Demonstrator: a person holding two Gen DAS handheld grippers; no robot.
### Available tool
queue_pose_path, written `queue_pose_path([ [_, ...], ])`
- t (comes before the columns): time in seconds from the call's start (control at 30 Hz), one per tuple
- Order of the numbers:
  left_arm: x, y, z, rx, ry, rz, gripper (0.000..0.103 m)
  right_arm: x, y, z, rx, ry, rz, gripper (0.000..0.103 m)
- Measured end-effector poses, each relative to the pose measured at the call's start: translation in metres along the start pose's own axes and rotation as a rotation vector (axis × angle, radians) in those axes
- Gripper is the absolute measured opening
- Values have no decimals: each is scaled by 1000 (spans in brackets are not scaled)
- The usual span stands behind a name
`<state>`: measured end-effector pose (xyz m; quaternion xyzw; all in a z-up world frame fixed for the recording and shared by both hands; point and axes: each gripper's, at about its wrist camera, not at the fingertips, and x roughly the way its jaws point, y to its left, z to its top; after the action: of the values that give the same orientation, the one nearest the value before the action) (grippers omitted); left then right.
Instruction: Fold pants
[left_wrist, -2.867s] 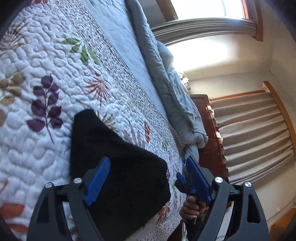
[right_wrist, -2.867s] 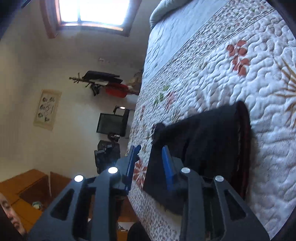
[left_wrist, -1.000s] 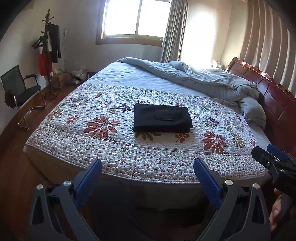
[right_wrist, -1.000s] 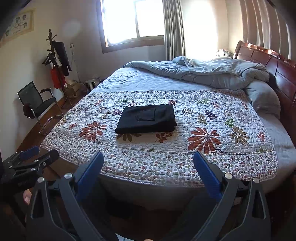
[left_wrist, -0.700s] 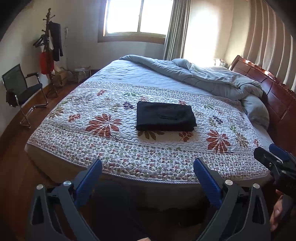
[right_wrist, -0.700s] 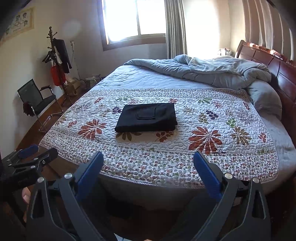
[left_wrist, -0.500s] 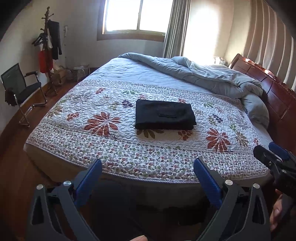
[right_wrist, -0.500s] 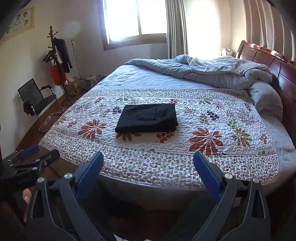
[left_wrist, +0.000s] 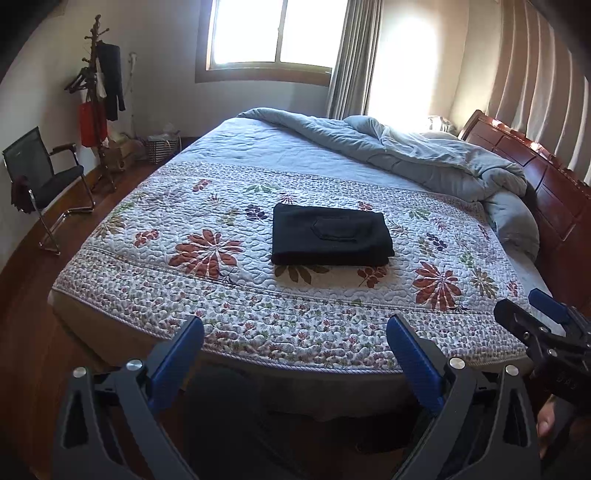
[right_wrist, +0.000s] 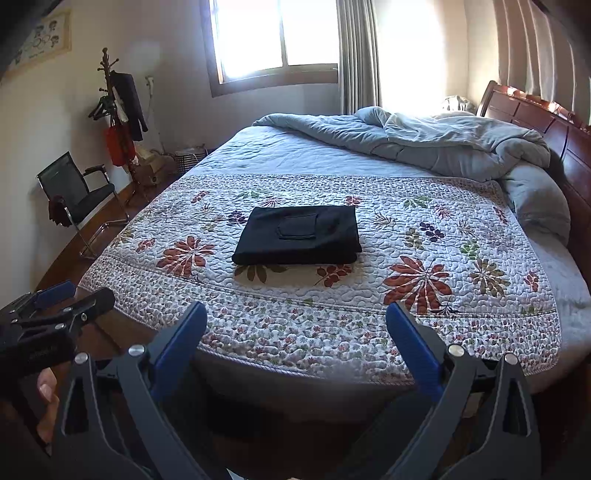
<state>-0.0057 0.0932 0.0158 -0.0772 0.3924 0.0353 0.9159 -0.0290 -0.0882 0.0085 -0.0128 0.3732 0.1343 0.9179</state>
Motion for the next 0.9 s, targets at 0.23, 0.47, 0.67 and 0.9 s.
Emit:
queue_pose_path([
  [0.23,2,0,2,-15,-13,-5,99,4,-4,-2,14,9,-4,97],
  [0.47,0,-3,4,-7,-26,-1,99,5,-3,-1,16,9,3,97],
  [0.67,-2,-4,4,0,-49,21,99,5,-2,0,16,5,2,97],
  [0.9,-3,-6,6,19,-65,34,99,8,-4,1,21,7,-6,97],
])
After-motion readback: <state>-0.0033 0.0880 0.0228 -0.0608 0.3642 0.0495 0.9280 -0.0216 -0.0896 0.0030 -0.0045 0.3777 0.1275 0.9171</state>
